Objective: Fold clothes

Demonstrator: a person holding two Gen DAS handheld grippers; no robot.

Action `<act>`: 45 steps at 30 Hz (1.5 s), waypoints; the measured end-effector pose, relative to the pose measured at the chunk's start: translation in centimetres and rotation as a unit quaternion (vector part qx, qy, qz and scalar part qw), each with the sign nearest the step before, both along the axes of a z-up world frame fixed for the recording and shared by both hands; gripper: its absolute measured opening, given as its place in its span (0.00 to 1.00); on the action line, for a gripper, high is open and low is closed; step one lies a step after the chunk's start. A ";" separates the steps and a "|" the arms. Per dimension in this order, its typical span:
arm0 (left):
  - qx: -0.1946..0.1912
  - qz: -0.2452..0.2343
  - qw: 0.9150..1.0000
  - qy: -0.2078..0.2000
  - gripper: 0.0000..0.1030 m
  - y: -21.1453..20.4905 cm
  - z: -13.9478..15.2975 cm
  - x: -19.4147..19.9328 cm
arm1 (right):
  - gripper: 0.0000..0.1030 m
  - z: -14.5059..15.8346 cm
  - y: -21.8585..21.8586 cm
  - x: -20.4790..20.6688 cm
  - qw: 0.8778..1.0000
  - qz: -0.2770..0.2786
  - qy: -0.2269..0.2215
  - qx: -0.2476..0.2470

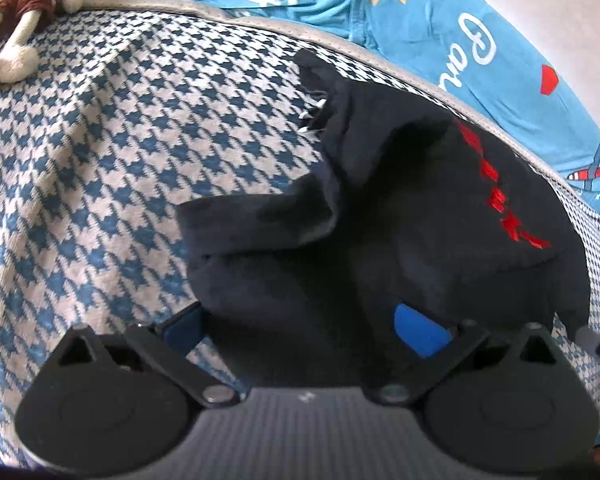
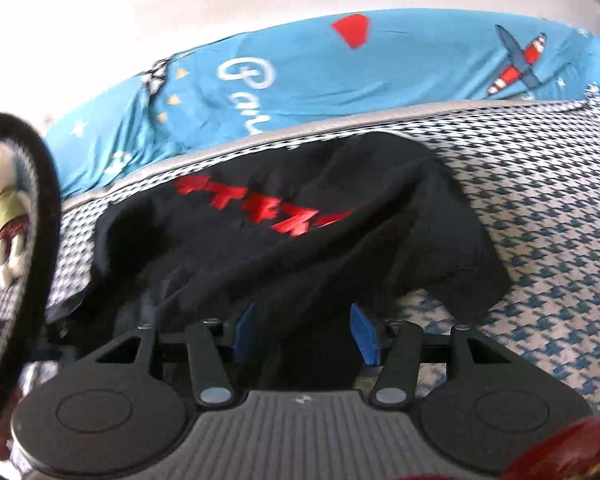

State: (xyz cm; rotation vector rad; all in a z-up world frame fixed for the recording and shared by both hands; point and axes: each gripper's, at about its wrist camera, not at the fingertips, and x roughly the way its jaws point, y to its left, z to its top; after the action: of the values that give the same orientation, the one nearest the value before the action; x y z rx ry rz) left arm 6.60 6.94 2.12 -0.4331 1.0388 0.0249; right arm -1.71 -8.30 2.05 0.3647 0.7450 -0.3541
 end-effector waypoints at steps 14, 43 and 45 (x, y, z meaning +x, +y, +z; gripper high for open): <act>0.017 -0.018 0.998 -0.064 0.18 -2.6 1.5 0.0 | 0.51 -1.2 -6.2 1.6 0.994 -0.111 0.001 0.022; 0.111 0.152 0.974 -0.124 0.20 7.6 5.6 -7.3 | 0.70 -3.6 -6.7 5.1 0.989 -0.148 0.025 0.009; 0.099 0.147 0.976 -0.123 0.23 7.6 5.4 -7.4 | 0.70 -3.9 -6.5 5.5 0.989 -0.145 0.033 -0.003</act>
State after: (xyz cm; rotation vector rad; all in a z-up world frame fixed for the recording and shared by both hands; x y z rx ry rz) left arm -0.80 14.55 7.54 -0.3930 0.7141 0.3291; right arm 3.74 -14.78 -1.89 0.4579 0.7555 -0.6448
